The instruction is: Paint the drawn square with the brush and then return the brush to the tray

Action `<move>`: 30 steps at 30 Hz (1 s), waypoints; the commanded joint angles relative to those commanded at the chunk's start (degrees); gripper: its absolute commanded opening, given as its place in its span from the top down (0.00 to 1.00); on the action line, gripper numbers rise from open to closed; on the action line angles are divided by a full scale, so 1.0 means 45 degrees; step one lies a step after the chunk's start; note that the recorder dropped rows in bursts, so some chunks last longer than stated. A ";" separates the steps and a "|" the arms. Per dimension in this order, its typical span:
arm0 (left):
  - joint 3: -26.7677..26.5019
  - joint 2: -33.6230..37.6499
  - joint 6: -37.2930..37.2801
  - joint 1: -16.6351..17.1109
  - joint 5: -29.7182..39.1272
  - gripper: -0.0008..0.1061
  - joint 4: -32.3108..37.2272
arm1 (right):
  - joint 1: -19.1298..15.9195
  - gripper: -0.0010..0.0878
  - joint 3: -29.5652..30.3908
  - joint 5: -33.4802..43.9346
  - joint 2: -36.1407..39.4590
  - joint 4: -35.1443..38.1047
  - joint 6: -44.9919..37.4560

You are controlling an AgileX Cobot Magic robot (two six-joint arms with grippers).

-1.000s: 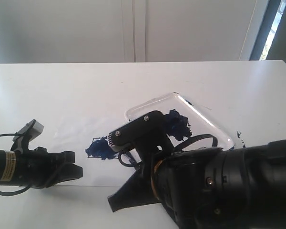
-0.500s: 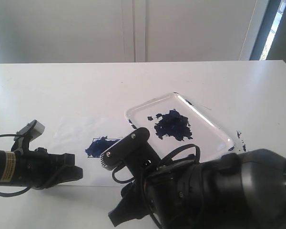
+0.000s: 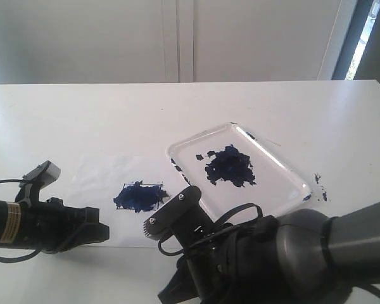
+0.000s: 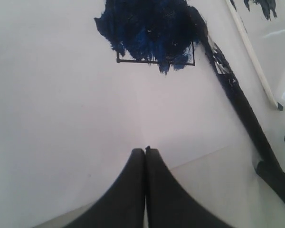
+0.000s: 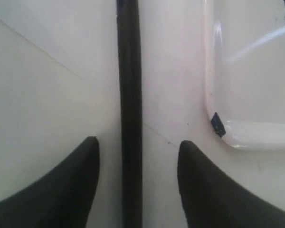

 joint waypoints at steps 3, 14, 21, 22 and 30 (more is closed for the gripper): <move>0.0000 0.0000 0.0000 0.0000 0.0000 0.99 0.0053 | -0.0026 0.45 0.0151 -0.0178 0.0190 -0.0028 0.0174; 0.0000 0.0000 0.0000 0.0000 0.0000 0.99 0.0153 | -0.0236 0.97 0.0702 -0.1643 0.0191 -0.0088 0.1275; 0.0000 0.0000 0.0000 0.0000 0.0000 0.99 0.0153 | -0.0236 0.99 0.0702 -0.1536 -0.1263 -0.0093 0.1275; 0.0000 0.0000 -0.0025 0.0000 0.0000 0.99 0.0153 | -0.0236 0.99 0.0702 -0.1536 -0.1569 -0.0093 0.1275; 0.0000 0.0000 -0.0049 0.0000 0.0000 0.99 0.0153 | -0.0236 0.99 0.0702 -0.0080 -0.4340 -0.0093 0.0693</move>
